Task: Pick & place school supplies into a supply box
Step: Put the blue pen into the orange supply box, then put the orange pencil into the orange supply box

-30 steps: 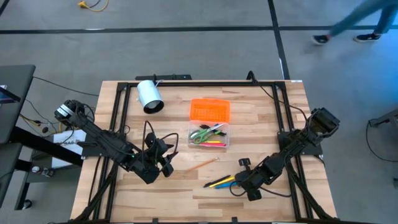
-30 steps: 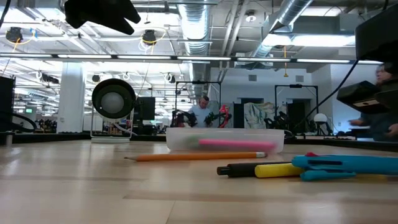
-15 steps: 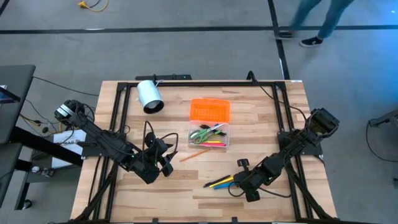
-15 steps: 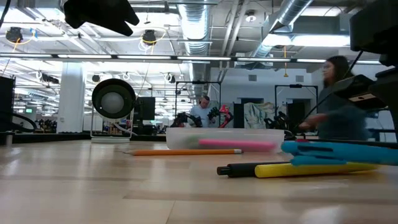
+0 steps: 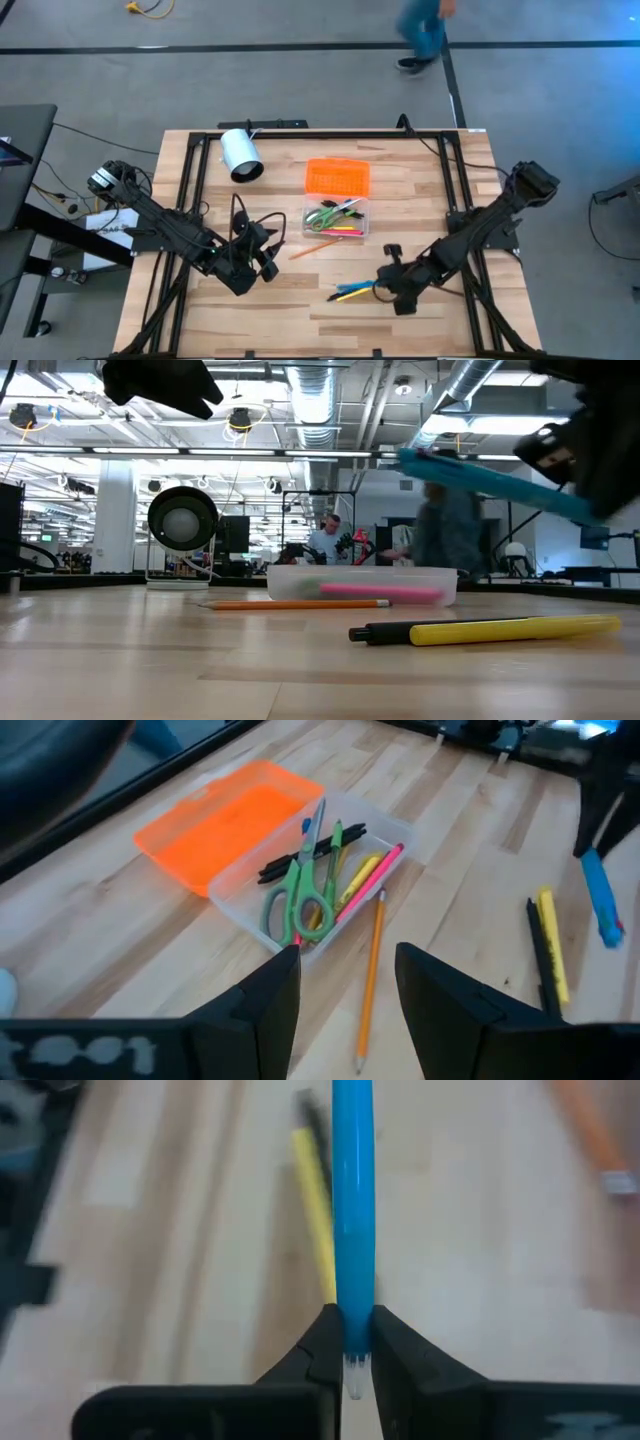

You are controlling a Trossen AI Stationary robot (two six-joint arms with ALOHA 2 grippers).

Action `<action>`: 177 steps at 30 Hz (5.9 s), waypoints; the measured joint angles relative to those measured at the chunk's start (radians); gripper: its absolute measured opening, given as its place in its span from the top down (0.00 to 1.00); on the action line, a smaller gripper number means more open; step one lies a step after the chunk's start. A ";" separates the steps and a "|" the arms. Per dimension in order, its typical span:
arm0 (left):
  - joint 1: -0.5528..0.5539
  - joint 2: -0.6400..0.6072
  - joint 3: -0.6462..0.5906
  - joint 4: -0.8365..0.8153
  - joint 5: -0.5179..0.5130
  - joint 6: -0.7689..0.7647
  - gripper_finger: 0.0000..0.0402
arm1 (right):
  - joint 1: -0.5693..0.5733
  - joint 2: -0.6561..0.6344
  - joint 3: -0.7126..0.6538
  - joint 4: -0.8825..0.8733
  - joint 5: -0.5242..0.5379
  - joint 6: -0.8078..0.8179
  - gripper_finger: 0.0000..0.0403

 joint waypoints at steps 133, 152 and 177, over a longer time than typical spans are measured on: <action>0.255 0.389 -0.261 0.676 0.531 0.306 0.62 | -0.039 -0.315 0.048 -0.138 0.329 0.214 0.70; 0.312 0.385 -0.261 0.613 0.690 0.222 0.62 | -0.039 -0.315 0.048 -0.131 0.328 0.218 0.70; 0.238 0.388 -0.264 0.577 0.641 0.349 0.95 | -0.039 -0.297 0.048 -0.131 0.330 0.218 0.70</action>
